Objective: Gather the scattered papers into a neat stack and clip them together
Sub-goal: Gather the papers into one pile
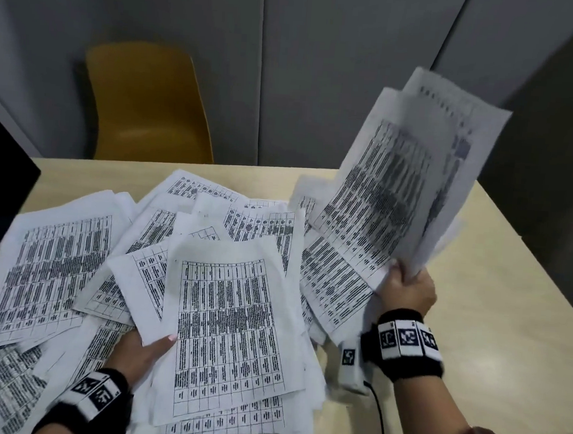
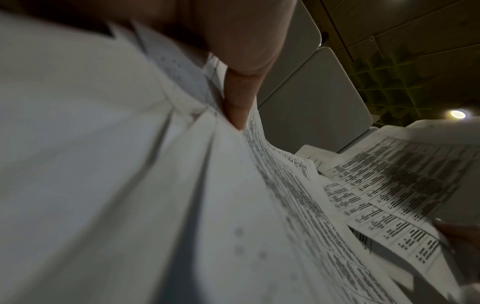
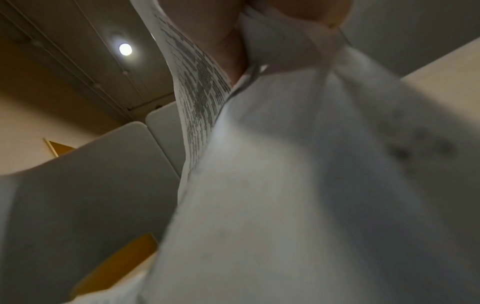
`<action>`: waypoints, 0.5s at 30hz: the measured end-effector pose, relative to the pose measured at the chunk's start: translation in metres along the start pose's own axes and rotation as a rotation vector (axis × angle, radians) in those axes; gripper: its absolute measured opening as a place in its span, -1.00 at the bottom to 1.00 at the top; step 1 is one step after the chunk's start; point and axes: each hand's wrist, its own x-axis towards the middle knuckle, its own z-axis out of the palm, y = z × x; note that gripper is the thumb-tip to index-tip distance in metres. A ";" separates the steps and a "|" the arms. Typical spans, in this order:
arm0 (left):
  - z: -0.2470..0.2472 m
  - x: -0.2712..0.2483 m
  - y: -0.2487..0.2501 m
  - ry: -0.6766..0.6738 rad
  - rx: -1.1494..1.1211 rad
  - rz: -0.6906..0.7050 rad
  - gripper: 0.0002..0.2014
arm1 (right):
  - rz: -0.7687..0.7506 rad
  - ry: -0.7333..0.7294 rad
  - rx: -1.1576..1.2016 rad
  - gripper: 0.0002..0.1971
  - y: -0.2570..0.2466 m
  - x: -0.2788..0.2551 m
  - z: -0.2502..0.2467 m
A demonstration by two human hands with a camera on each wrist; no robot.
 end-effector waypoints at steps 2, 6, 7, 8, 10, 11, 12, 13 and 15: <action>0.000 -0.003 0.001 -0.023 -0.015 0.017 -0.81 | -0.013 0.077 0.099 -0.75 -0.009 0.005 -0.001; 0.000 -0.007 0.007 -0.026 0.020 0.077 -0.88 | -0.035 0.186 0.240 -0.78 -0.031 0.014 -0.002; 0.000 -0.008 0.007 -0.022 0.027 0.082 -0.87 | -0.037 0.216 0.268 -0.80 -0.035 0.015 -0.002; 0.000 -0.008 0.007 -0.016 0.034 0.094 -0.84 | -0.026 0.247 0.289 -0.80 -0.040 0.016 0.000; 0.000 -0.005 0.004 -0.018 0.028 0.103 -0.74 | 0.016 0.316 0.345 -0.75 -0.046 0.019 0.001; -0.001 -0.003 0.003 -0.022 0.014 0.110 -0.71 | 0.038 0.340 0.378 -0.74 -0.048 0.021 0.001; -0.001 -0.002 0.003 -0.017 0.002 0.116 -0.68 | 0.062 0.347 0.406 -0.75 -0.050 0.022 0.000; -0.001 0.002 0.000 -0.022 0.005 0.111 -0.68 | 0.084 0.342 0.428 -0.76 -0.051 0.024 -0.001; -0.002 0.000 0.001 -0.030 -0.004 0.103 -0.72 | 0.113 0.339 0.455 -0.77 -0.051 0.025 -0.003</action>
